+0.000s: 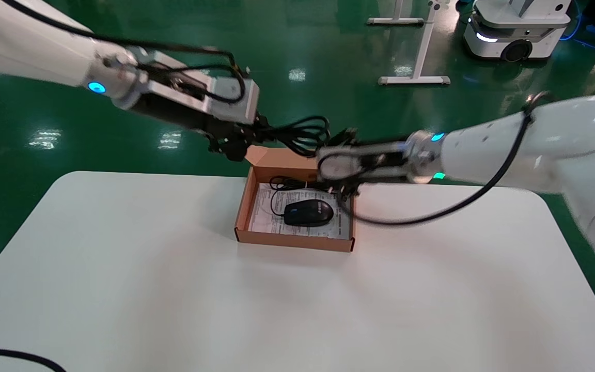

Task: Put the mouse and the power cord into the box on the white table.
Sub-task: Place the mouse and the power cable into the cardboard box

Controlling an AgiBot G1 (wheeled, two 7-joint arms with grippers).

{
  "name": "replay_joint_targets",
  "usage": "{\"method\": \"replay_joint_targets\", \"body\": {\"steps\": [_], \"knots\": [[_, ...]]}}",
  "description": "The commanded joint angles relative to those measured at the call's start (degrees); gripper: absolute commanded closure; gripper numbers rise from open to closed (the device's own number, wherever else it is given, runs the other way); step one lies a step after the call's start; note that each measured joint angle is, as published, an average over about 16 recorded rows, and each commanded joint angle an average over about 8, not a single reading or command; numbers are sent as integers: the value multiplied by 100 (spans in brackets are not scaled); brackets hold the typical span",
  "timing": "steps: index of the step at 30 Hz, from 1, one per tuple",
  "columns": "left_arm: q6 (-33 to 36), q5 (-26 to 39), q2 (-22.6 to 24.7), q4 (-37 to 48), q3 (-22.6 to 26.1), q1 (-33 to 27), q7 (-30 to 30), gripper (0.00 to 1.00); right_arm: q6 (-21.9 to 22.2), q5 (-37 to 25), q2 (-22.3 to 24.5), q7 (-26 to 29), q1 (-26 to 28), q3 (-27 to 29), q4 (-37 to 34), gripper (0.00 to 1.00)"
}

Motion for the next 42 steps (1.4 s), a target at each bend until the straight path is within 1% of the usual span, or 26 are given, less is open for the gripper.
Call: {"method": "replay_joint_targets", "body": {"steps": [1,5,10,14,20,21,22,28,29,30,36,42], "knots": [[-55,-19,123,16,-11,145,94,100,-37,71,105,39,185,30,-146,0],[-732,-109,196,-393,-6,646,132,100,-275,164,571,5,552,117,-452,0],[-1437,-142,216,-935,146,1157,59,100,-602,127,988,-135,730,99,-688,0],[-1768,-107,218,-1211,363,1381,-30,100,-897,82,1214,-234,773,66,-835,0],[-2007,-42,210,-1374,709,1516,-147,100,-1361,42,1428,-362,794,32,-979,0],[-2025,-39,209,-1383,756,1521,-161,98,-1420,38,1453,-384,796,29,-996,0],[-2039,-38,208,-1392,803,1522,-171,92,-1472,37,1477,-404,798,28,-1013,0],[-2090,-40,210,-1450,1007,1535,-176,17,-1646,53,1584,-480,819,39,-1096,0],[-2096,-42,211,-1458,1027,1537,-175,7,-1662,57,1595,-485,822,43,-1106,0],[-2097,-44,211,-1459,1031,1536,-175,0,-1665,58,1597,-487,821,44,-1108,0],[-2053,-97,138,-1545,997,1577,-216,0,-1710,142,1652,-371,724,104,-971,0],[-1798,-384,-161,-1911,615,1877,-538,0,-1808,464,1849,122,339,335,-364,0]]}}
